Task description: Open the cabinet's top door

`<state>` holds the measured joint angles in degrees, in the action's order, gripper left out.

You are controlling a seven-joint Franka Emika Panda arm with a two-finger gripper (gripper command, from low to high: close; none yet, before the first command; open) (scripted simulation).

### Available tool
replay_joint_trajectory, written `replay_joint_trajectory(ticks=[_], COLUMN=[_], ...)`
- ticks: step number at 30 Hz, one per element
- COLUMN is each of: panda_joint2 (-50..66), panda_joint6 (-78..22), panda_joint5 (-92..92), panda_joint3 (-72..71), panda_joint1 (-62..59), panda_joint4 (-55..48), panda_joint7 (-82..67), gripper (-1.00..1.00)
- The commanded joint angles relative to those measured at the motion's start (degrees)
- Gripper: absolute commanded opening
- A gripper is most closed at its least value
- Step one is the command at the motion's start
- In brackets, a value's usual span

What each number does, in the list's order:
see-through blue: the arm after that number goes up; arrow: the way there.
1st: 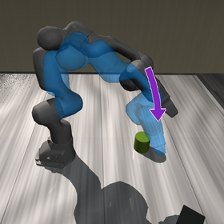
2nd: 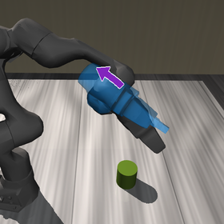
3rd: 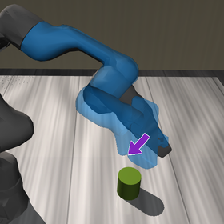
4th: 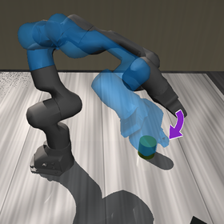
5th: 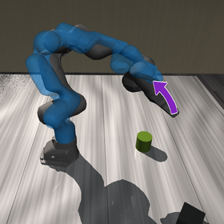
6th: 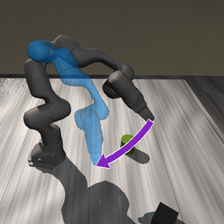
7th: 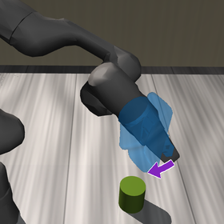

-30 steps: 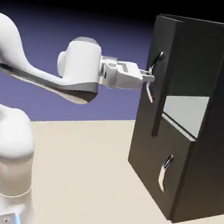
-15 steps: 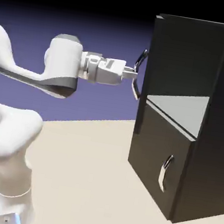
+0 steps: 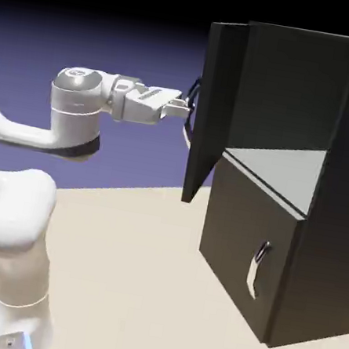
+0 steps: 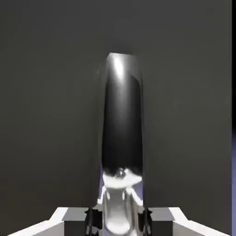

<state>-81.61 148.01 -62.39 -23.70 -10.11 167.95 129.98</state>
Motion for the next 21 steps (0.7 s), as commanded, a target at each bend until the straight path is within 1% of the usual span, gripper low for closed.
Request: replay_joint_trajectory(ticks=[1,6,11,16,21], panda_joint2=[-0.5,-1.6,-0.7,1.3,3.3], panda_joint6=[-2.6,-15.0,-27.5,-39.9,-51.8], panda_joint5=[1.9,10.7,18.7,25.7,31.1], panda_joint3=[-1.4,-9.6,-18.5,-27.3,-34.9], panda_joint1=[1.1,5.3,6.2,3.3,-3.2], panda_joint4=[-0.2,-2.5,-7.6,-15.6,-25.8], panda_joint7=[-0.6,-2.4,-3.0,-3.3,-3.9], gripper=[-1.0,-1.0,-1.0,-1.0,-1.0])
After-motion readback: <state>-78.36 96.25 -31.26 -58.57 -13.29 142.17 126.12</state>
